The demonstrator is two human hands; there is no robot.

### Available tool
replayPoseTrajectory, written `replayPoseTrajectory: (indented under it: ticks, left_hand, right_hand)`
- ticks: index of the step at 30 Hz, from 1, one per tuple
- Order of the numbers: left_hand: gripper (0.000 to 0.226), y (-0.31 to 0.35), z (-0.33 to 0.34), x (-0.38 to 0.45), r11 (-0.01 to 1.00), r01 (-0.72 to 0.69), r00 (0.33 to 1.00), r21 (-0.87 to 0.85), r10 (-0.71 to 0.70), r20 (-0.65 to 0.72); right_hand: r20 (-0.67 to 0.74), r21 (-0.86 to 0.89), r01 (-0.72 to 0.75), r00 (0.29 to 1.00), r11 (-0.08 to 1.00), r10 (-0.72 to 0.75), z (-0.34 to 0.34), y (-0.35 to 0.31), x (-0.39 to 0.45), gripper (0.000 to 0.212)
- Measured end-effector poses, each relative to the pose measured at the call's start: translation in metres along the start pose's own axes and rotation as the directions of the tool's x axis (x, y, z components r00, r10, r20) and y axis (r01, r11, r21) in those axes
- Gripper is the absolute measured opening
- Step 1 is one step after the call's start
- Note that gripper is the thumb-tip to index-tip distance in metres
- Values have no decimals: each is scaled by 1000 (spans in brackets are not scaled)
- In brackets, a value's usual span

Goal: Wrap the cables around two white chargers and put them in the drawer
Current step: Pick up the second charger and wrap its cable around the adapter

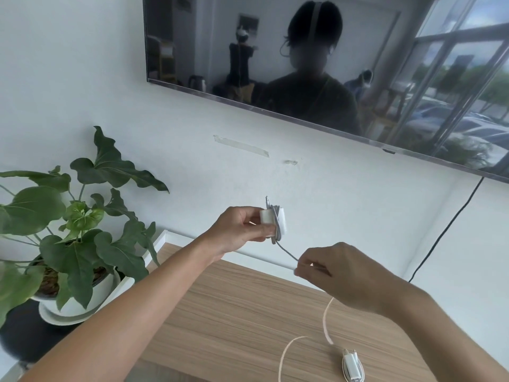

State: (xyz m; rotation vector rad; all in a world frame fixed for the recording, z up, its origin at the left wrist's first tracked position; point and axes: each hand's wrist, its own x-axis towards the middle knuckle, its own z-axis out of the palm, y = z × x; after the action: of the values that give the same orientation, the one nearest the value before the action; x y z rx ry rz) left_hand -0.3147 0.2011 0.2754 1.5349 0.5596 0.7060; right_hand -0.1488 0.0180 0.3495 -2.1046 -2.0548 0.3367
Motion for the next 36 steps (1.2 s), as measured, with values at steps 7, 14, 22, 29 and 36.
replayPoseTrajectory:
  ticks: [7,14,22,29,36]
  left_hand:
    - [19,3,4,0,984,-1,999,176,-5,36]
    - [20,1,23,-4,917,-67,997,394,42,71]
    - [25,8,31,-19,936,-127,978,329,64,198]
    - [37,13,37,-32,970,-186,945,158,133,298]
    - [43,39,27,-34,975,-156,937,-157,197,288]
  right_hand:
    - [-23,-160,122,992,980,-127,-44,-12,-16,18]
    - [-201,-303,284,914,910,-353,-66,-10,3,32]
    - [-278,72,102,957,992,-78,-77,12,33,5]
    - [-60,476,-76,991,876,118,-64,41,49,19]
    - [-38,768,-43,993,639,112,-15,54,46,62]
